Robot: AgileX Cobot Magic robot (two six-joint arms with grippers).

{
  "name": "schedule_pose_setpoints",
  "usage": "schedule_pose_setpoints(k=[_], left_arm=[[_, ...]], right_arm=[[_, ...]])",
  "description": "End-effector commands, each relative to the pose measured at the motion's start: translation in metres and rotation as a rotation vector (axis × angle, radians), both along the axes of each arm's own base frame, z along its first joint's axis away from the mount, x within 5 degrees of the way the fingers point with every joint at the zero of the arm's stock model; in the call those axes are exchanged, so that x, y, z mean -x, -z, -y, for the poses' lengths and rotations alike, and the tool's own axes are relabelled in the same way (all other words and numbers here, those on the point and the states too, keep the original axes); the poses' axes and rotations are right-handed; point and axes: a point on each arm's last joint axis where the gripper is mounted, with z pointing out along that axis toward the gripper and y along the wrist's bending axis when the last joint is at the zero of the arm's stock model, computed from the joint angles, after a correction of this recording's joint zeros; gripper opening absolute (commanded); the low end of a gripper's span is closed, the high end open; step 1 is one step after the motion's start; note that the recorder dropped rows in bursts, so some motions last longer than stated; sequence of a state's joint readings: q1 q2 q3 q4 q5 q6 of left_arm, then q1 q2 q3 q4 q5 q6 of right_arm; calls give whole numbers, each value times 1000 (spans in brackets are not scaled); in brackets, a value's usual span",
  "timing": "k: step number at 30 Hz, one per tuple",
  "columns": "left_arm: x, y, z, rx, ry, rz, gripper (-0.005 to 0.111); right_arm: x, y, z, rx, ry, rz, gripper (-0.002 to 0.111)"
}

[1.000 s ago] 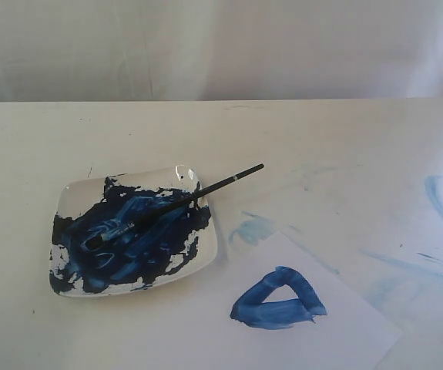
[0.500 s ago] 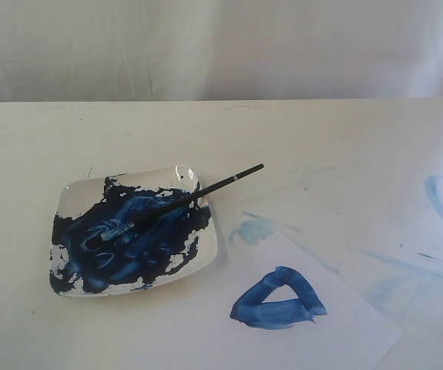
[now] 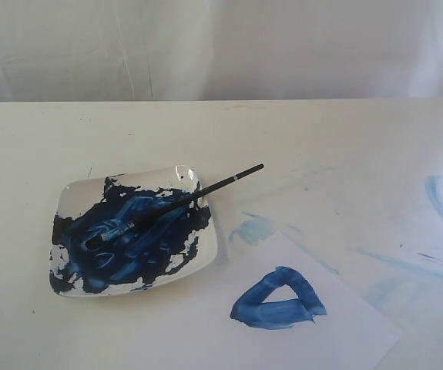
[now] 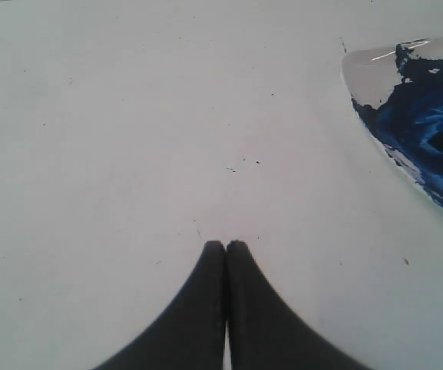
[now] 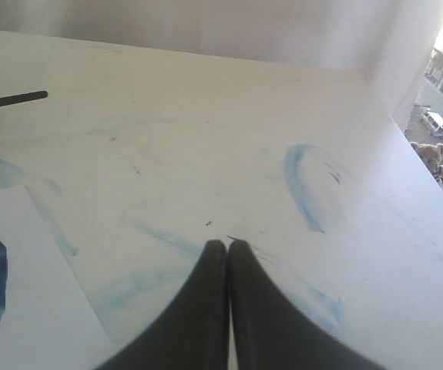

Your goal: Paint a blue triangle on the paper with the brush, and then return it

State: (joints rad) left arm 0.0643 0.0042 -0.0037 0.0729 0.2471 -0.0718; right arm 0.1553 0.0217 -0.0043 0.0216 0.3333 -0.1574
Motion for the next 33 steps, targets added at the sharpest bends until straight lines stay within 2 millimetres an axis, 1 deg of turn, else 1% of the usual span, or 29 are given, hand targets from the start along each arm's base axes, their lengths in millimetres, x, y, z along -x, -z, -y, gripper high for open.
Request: schedule_pose_setpoints(k=[1, 33], left_arm=[[0, 1, 0, -2, 7, -4, 0], [0, 1, 0, -2, 7, -4, 0]], right_arm=[[0, 1, 1, 0, 9, 3, 0], [1, 0, 0, -18, 5, 21, 0]])
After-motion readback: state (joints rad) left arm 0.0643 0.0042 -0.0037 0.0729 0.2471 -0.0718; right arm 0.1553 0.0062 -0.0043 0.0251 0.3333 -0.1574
